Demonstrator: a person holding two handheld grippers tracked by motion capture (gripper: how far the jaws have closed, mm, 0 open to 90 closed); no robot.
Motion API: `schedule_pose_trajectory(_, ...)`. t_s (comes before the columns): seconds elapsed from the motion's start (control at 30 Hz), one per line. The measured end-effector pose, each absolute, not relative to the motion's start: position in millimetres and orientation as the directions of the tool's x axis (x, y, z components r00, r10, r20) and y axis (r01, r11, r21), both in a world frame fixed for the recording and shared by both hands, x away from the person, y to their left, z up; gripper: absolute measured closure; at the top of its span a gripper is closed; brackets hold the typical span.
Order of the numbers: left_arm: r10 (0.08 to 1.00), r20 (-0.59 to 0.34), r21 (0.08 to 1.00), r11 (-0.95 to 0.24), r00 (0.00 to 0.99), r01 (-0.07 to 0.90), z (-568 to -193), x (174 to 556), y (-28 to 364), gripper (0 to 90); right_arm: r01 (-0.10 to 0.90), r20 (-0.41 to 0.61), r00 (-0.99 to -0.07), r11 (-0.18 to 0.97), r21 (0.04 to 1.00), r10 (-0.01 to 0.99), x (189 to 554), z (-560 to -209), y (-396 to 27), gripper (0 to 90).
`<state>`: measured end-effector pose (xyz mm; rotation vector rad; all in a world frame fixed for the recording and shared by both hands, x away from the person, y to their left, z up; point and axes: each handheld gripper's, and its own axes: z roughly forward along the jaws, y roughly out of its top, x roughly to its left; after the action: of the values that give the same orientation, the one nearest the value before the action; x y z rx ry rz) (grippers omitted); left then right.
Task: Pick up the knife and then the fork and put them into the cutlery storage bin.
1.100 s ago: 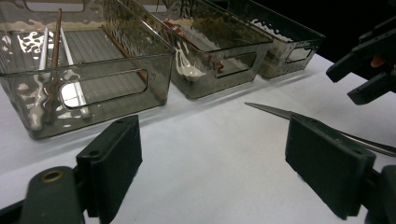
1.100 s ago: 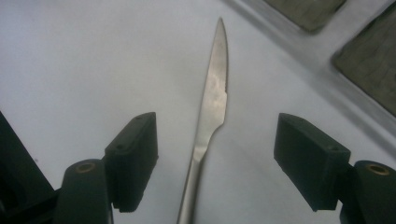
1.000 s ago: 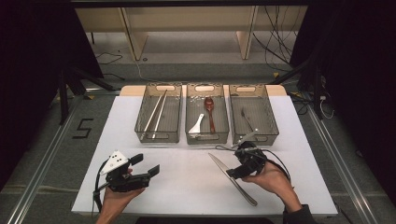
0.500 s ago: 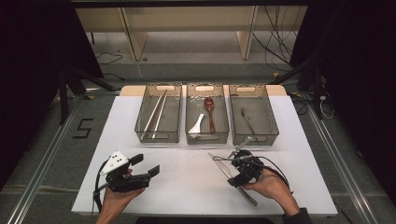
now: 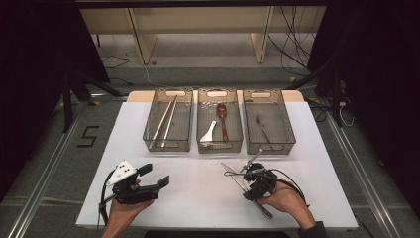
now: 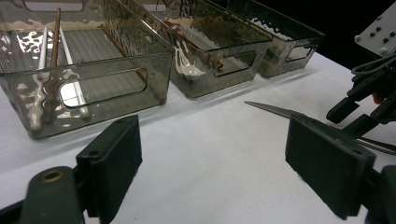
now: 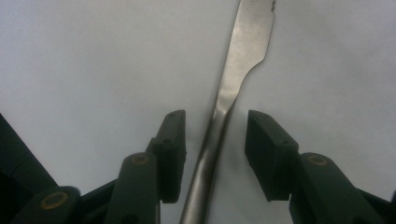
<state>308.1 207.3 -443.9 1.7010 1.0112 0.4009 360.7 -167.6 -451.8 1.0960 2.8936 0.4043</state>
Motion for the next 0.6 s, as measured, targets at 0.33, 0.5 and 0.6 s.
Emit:
schedule_pose_trajectory(0.33,0.783,-0.211,0.902,-0.076,0.586,0.426,-444.0,307.9,207.1,18.0,0.622,0.050,-0.777,0.751,0.221,0.628,359.4,-455.6,-163.8,68.4)
schedule_pose_trajectory(0.5,0.783,-0.211,0.902,-0.076,0.586,0.425,-444.0,307.9,207.0,18.0,0.622,0.034,-0.775,0.751,0.221,0.632,359.0,-455.9,-163.0,71.0)
schedule_pose_trajectory(0.6,0.782,-0.212,0.901,-0.075,0.586,0.426,-444.1,307.8,206.5,18.0,0.625,0.027,-0.772,0.750,0.216,0.635,358.9,-455.8,-161.9,71.8)
